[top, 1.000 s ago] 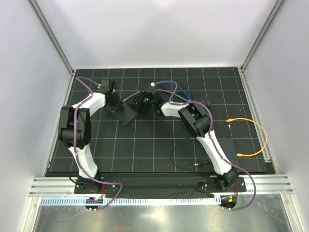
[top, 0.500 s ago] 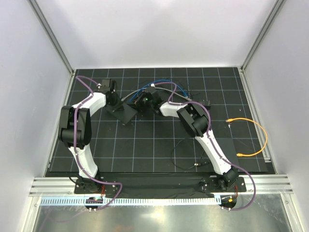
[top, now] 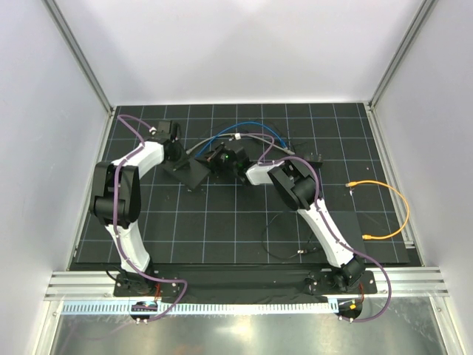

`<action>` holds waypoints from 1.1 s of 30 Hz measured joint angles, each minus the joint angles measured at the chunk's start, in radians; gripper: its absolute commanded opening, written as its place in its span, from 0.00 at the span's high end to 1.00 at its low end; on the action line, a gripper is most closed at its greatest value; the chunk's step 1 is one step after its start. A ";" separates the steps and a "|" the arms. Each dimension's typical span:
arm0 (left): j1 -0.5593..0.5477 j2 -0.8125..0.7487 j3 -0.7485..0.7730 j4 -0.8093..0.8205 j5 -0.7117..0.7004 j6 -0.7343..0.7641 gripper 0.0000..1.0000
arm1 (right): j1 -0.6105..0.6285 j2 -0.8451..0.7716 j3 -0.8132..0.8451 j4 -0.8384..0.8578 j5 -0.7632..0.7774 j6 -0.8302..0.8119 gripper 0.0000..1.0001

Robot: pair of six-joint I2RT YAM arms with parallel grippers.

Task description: Pull the plug from the switch port

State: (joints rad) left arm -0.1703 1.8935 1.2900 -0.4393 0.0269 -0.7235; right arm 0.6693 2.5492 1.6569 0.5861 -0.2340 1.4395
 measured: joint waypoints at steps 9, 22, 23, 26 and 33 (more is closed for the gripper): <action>-0.006 0.003 0.000 0.017 0.000 0.002 1.00 | -0.010 0.003 -0.008 0.029 0.006 0.009 0.99; -0.009 0.009 0.003 0.027 0.000 0.003 1.00 | -0.063 0.004 -0.035 0.095 0.068 0.042 0.99; -0.009 0.009 0.004 0.027 0.000 0.003 1.00 | -0.067 0.003 -0.048 0.117 0.078 0.062 0.99; -0.010 0.009 0.005 0.025 -0.003 0.007 1.00 | -0.070 -0.019 -0.090 0.135 0.113 0.070 0.99; -0.022 -0.002 0.003 0.021 -0.034 0.035 1.00 | -0.053 -0.073 -0.142 0.079 0.130 -0.027 0.99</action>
State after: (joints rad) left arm -0.1925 1.8919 1.2934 -0.4187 -0.0067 -0.6880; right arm 0.6159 2.4763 1.5146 0.6655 -0.1043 1.4124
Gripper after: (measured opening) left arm 0.009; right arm 0.061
